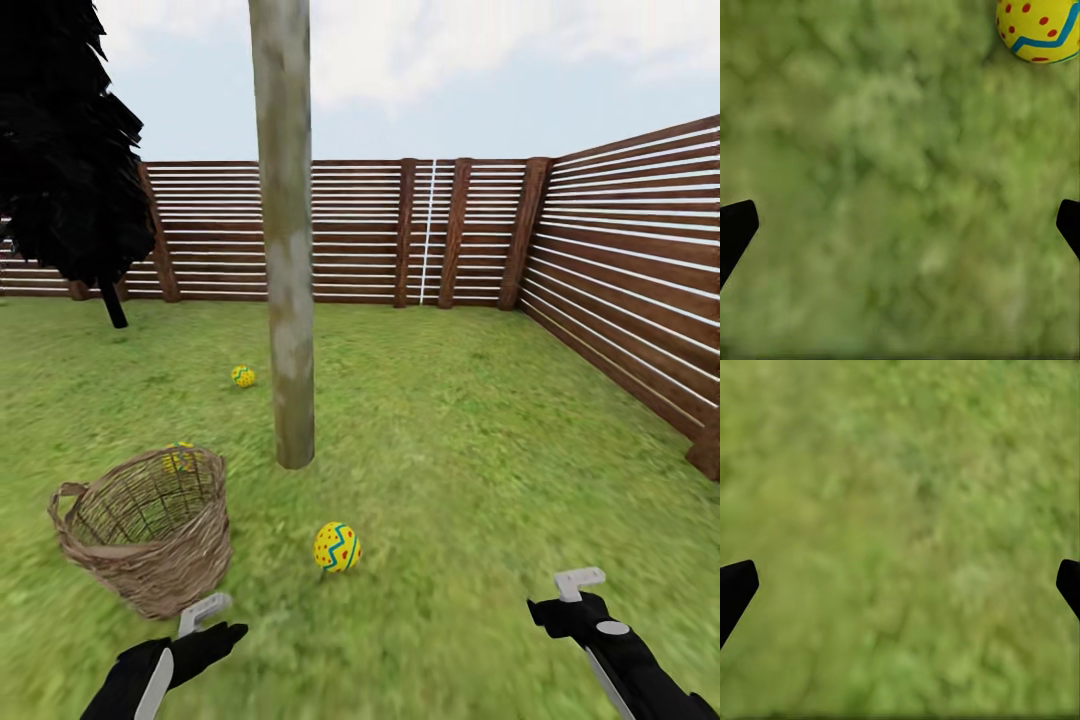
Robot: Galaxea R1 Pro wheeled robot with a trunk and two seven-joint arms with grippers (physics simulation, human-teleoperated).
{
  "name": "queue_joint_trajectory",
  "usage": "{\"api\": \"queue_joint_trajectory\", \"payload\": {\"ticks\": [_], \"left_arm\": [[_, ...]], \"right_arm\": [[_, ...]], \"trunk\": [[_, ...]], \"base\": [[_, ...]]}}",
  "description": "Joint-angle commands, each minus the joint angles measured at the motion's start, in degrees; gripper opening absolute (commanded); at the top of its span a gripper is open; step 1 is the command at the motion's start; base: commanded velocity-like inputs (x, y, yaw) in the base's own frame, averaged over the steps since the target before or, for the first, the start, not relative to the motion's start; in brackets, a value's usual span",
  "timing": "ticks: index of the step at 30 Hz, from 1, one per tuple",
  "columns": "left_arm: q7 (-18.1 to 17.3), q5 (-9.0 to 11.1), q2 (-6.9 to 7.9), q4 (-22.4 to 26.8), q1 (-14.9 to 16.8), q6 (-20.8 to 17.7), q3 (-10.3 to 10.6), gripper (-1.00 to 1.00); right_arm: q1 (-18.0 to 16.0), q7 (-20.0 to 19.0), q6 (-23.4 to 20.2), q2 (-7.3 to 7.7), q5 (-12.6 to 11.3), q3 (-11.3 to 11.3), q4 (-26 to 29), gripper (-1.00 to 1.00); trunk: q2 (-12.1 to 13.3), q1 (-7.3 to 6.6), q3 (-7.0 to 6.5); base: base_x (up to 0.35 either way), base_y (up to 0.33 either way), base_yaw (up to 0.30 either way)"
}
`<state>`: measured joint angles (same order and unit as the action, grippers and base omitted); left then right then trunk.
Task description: Take the three Easter eggs out of the wicker basket on the lawn in the garden, then place them on the lawn next to a single tree (choose any tree) so that all three eggs are next to the same tree and none are left in the basket.
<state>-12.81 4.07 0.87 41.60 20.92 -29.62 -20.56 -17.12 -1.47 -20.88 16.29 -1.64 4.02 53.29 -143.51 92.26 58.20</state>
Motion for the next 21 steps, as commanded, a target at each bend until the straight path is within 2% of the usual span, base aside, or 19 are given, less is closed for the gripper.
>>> {"api": "queue_joint_trajectory", "payload": {"ticks": [1, 9, 16, 21], "left_arm": [[-0.1, 0.41, 0.01, 0.06, 0.03, -0.43, -0.17, 1.0], [-0.11, 0.41, 0.29, 0.08, 0.01, -0.43, -0.18, 1.0], [-0.18, 0.48, 1.15, 0.14, 0.05, -0.43, -0.24, 1.0], [-0.14, 0.38, 0.98, 0.63, 0.01, -0.43, 0.05, 1.0]], "right_arm": [[-0.02, -0.02, -0.31, 0.05, -0.15, 0.11, 0.08, 1.0], [-0.02, -0.02, -0.31, 0.05, -0.18, 0.12, 0.06, 1.0], [-0.02, -0.02, -0.31, 0.05, -0.21, 0.12, 0.06, 1.0], [-0.02, -0.02, -0.31, -0.03, -0.21, 0.18, 0.0, 1.0]], "trunk": [[-0.01, -0.04, -0.17], [0.1, -0.25, -1.94], [0.19, -0.43, -3.5], [0.26, -0.56, -4.6]], "base": [[-0.041, 0.03, 0.0], [-0.019, 0.009, 0.0], [-0.221, 0.15, -0.023], [-0.076, 0.058, -0.065]]}}
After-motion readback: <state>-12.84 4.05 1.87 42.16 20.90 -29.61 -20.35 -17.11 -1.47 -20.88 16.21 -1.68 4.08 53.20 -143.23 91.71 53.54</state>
